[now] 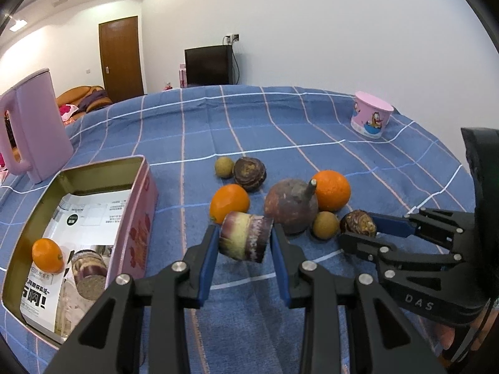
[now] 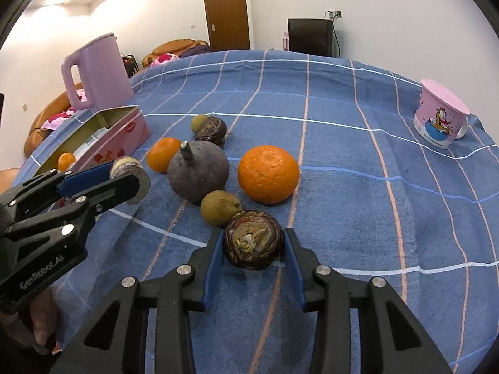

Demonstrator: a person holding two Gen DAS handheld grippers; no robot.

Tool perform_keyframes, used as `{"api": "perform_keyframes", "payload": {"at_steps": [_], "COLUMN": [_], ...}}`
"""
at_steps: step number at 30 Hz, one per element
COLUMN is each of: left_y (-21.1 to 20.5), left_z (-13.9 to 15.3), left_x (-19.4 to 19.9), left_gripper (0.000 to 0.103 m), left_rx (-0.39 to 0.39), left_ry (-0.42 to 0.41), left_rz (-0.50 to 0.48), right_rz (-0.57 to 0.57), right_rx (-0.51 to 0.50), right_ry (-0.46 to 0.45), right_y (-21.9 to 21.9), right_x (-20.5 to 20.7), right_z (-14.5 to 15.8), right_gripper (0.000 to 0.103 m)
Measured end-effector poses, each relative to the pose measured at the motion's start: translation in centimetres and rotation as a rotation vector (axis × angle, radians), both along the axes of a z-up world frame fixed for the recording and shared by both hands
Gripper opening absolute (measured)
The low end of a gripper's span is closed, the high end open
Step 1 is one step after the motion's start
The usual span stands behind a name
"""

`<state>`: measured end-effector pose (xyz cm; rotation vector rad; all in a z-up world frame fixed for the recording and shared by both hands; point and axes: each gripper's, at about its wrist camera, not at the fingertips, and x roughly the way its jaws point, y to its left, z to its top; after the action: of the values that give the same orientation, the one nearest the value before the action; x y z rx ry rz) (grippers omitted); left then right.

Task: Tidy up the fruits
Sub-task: 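Grasp a striped cylindrical can with the left tool while the right tool grasps a mangosteen, then lift the striped can and mangosteen off the table with both tools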

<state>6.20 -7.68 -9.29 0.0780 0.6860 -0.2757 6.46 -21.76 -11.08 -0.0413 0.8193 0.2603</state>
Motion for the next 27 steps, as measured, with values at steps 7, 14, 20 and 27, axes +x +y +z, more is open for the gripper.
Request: {"api": "perform_keyframes", "payload": {"at_steps": [7,14,20,27], "left_y": [0.2,0.5,0.4,0.4], "left_z": [0.3,0.6,0.8,0.9], "left_x": [-0.4,-0.7,-1.1,-1.7], "left_gripper": [0.035,0.035,0.035,0.035], "left_rx": [-0.009,-0.023,-0.021,-0.011], "left_ry": [-0.029,-0.054,-0.080,-0.111], "left_rz": [0.004,0.013,0.018,0.020], "right_rz": [0.013,0.027,0.038,0.038], "right_rx": [0.003,0.005,-0.004,0.007], "right_ry": [-0.074,-0.128,-0.162,-0.193], "right_y": [0.4,0.6,1.1,0.9], "right_x": [-1.0,-1.8,-2.3,-2.8], "right_z": [0.9,1.5,1.8,2.1], "right_gripper": [0.040,0.040,0.040,0.040]}}
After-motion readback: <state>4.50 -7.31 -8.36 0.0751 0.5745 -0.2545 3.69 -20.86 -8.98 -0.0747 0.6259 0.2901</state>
